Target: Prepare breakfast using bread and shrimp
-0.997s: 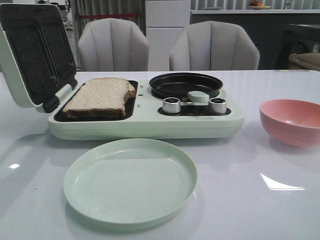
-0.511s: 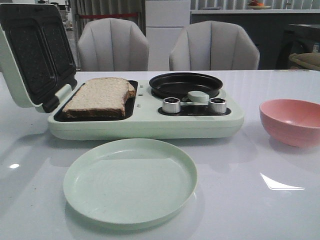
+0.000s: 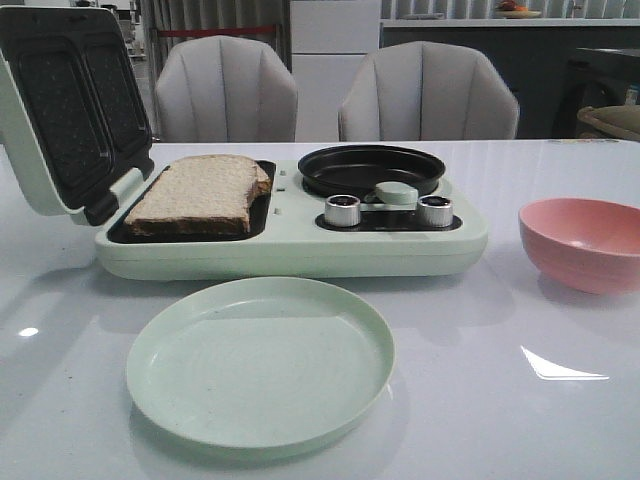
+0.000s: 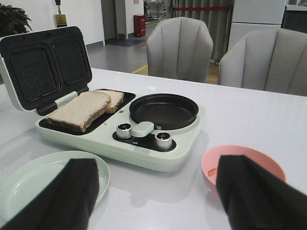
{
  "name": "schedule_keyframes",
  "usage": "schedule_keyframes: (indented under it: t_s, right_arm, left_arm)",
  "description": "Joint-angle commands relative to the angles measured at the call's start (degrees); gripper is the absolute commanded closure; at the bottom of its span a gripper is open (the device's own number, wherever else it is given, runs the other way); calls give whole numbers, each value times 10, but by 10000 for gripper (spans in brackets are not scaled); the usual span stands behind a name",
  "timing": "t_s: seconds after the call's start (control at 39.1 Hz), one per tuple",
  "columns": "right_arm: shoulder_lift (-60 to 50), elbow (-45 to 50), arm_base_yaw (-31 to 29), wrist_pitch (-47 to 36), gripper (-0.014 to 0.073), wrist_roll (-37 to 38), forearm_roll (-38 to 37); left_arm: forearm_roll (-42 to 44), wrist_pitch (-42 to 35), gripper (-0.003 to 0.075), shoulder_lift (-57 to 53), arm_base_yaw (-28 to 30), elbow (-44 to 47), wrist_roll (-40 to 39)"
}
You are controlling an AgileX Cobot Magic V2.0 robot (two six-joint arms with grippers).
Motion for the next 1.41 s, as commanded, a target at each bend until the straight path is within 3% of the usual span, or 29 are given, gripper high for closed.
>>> schedule_keyframes:
  t_s: [0.0, 0.2, 0.41, 0.89, 1.07, 1.23, 1.38]
  right_arm:
    - [7, -15, -3, -49, -9, -2, -10]
    - [7, -15, -3, -49, -9, -2, -10]
    - [7, -15, -3, -49, -9, -2, -10]
    - [7, -15, -3, -49, -9, -2, -10]
    - [7, -15, -3, -49, -9, -2, -10]
    - [7, -15, -3, -49, -9, -2, -10]
    - [7, -15, -3, -49, -9, -2, -10]
  left_arm:
    - [-78, 29, 284, 28, 55, -49, 43]
    - [-270, 123, 284, 114, 145, -84, 143]
    - [-413, 173, 284, 182, 181, -89, 215]
    - [-498, 209, 292, 296, 181, -89, 262]
    - [-552, 230, 454, 321, 179, -89, 288]
    - [-630, 283, 606, 323, 171, -89, 366]
    - [-650, 296, 605, 323, 134, -89, 396]
